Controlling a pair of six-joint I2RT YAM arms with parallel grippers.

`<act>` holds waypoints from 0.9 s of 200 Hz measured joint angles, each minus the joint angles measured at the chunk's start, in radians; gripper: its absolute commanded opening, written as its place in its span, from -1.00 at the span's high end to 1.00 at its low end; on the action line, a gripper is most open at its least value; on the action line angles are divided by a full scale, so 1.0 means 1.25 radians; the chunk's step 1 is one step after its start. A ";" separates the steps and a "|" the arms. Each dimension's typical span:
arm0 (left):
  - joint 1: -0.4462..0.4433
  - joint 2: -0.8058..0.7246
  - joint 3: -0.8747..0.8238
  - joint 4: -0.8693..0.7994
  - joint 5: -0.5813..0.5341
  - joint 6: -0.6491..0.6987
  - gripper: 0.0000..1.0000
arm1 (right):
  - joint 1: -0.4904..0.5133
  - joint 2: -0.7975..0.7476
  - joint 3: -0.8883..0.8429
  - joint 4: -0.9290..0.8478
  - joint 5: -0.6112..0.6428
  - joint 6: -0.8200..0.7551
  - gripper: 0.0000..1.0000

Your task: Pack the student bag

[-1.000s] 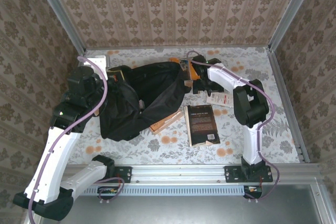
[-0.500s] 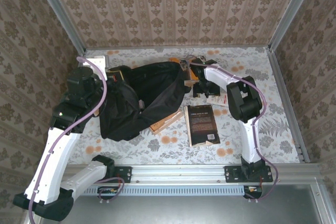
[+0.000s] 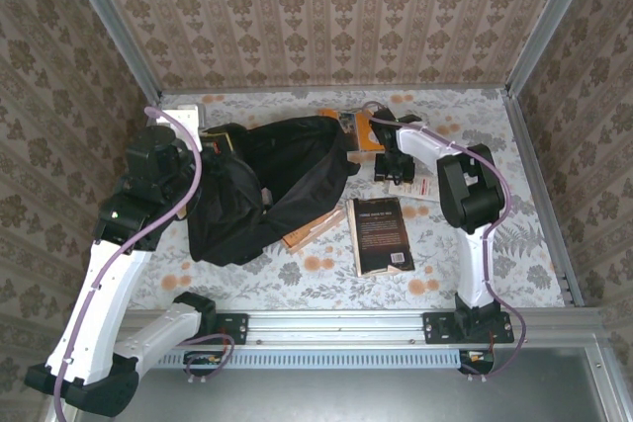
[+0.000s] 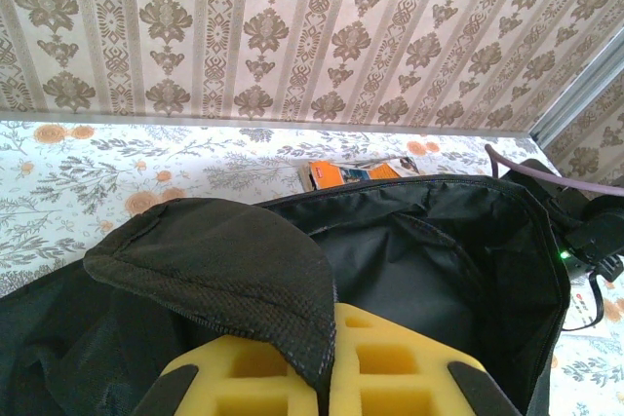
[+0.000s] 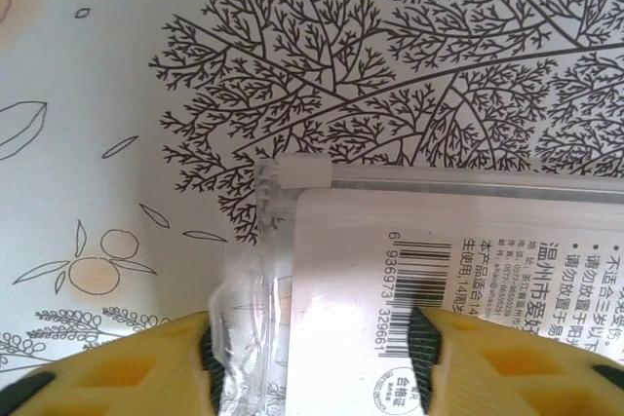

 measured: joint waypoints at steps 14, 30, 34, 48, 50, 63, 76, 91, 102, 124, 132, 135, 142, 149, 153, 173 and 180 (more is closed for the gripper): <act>0.000 0.000 0.000 0.000 0.000 0.000 1.00 | -0.005 -0.008 -0.011 0.007 -0.003 0.002 0.17; 0.000 0.000 0.000 0.000 0.000 0.000 1.00 | -0.011 -0.016 -0.022 0.015 -0.009 0.004 0.28; 0.000 0.000 0.000 0.000 0.001 0.000 1.00 | -0.013 -0.018 -0.025 0.016 -0.013 0.005 0.29; 0.000 0.000 0.000 0.000 0.002 0.000 1.00 | -0.017 -0.023 -0.031 0.024 -0.023 0.005 0.33; 0.000 0.000 0.000 0.000 0.002 0.000 1.00 | -0.018 -0.023 -0.032 0.025 -0.023 0.005 0.34; 0.000 0.000 0.000 0.000 0.002 0.000 1.00 | -0.021 -0.026 -0.036 0.027 -0.025 0.005 0.40; 0.000 0.000 0.000 0.000 0.002 0.000 1.00 | -0.022 -0.027 -0.037 0.028 -0.025 0.005 0.43; 0.000 0.000 0.000 0.000 0.003 0.000 1.00 | -0.024 -0.027 -0.037 0.027 -0.029 0.005 0.43; 0.000 0.000 0.000 0.000 0.006 0.000 1.00 | -0.025 -0.027 -0.036 0.027 -0.034 0.005 0.39; 0.001 0.000 0.000 0.000 0.010 -0.001 1.00 | -0.026 -0.027 -0.030 0.025 -0.049 0.005 0.35; 0.001 0.000 0.000 0.000 0.012 -0.001 1.00 | -0.026 -0.025 -0.027 0.024 -0.056 0.005 0.34; 0.001 0.000 0.000 0.000 0.013 -0.001 1.00 | -0.026 -0.024 -0.024 0.024 -0.061 0.005 0.34; 0.001 0.000 0.000 0.000 0.014 -0.001 1.00 | -0.025 -0.020 -0.019 0.023 -0.067 0.005 0.32; 0.001 0.000 0.000 0.000 0.015 -0.001 1.00 | -0.023 -0.016 -0.013 0.020 -0.071 0.005 0.32; 0.001 0.000 0.000 0.000 0.015 -0.001 1.00 | -0.023 -0.015 -0.010 0.019 -0.073 0.005 0.32; 0.005 0.000 0.000 0.000 0.017 -0.001 1.00 | -0.015 -0.003 0.007 0.010 -0.079 0.005 0.32; 0.005 0.000 0.000 0.000 0.018 -0.001 1.00 | -0.011 0.000 0.012 0.007 -0.078 0.004 0.32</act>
